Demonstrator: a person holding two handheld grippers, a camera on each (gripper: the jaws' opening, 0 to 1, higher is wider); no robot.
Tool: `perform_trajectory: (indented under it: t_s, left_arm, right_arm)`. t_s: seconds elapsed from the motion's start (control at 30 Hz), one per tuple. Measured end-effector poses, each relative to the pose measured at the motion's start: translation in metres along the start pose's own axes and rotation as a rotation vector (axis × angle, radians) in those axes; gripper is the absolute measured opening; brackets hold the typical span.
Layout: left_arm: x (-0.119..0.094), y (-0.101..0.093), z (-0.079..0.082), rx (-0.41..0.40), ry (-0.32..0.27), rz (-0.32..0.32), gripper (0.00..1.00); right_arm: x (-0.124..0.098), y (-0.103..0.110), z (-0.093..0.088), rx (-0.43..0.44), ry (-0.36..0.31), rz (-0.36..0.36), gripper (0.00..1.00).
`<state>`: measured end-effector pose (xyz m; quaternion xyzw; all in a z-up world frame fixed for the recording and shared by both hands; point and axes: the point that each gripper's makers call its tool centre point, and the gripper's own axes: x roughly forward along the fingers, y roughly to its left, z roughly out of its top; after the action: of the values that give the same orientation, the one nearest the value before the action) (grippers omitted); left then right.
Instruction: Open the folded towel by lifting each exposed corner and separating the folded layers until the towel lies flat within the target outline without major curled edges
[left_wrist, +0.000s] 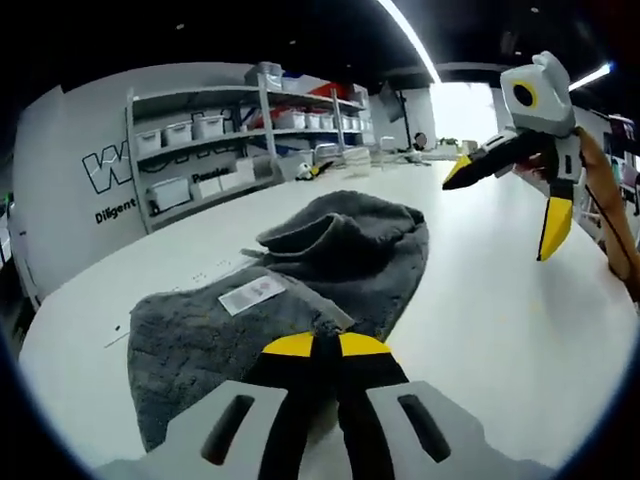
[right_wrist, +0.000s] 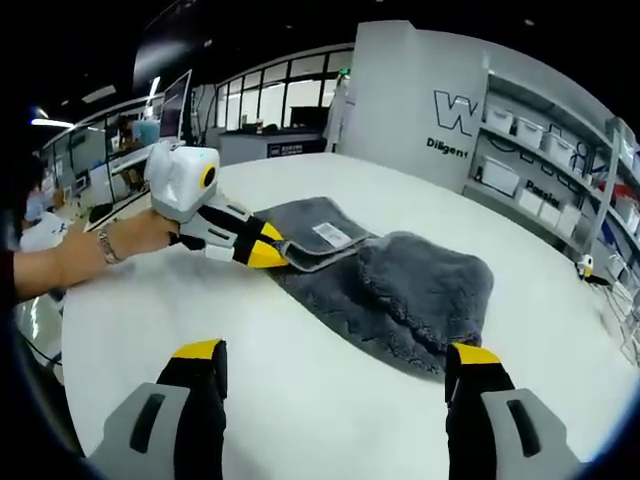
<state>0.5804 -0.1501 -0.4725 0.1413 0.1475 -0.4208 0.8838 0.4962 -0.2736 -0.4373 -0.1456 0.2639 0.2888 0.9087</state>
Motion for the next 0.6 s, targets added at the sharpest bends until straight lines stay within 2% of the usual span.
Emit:
perform_trajectory:
  t_s: [0.13,0.2,0.43,0.6]
  left_arm:
    - [-0.001,0.000,0.001,-0.033,0.000,-0.002,0.05]
    - [-0.002,0.000,-0.002,-0.093,0.028,-0.008,0.05]
    - [-0.004,0.002,0.005,-0.096,-0.010,-0.001,0.04]
    - [-0.009,0.008,0.016,-0.096,-0.058,0.018,0.04]
  right_arm:
    - [0.001,-0.001,-0.001,-0.001,0.005,0.002,0.91]
    - [0.001,-0.002,0.000,-0.001,0.005,0.001,0.91]
    - [0.001,-0.002,-0.001,-0.001,0.009,0.002,0.91]
    - [0.001,-0.002,-0.001,-0.002,0.010,0.004,0.91]
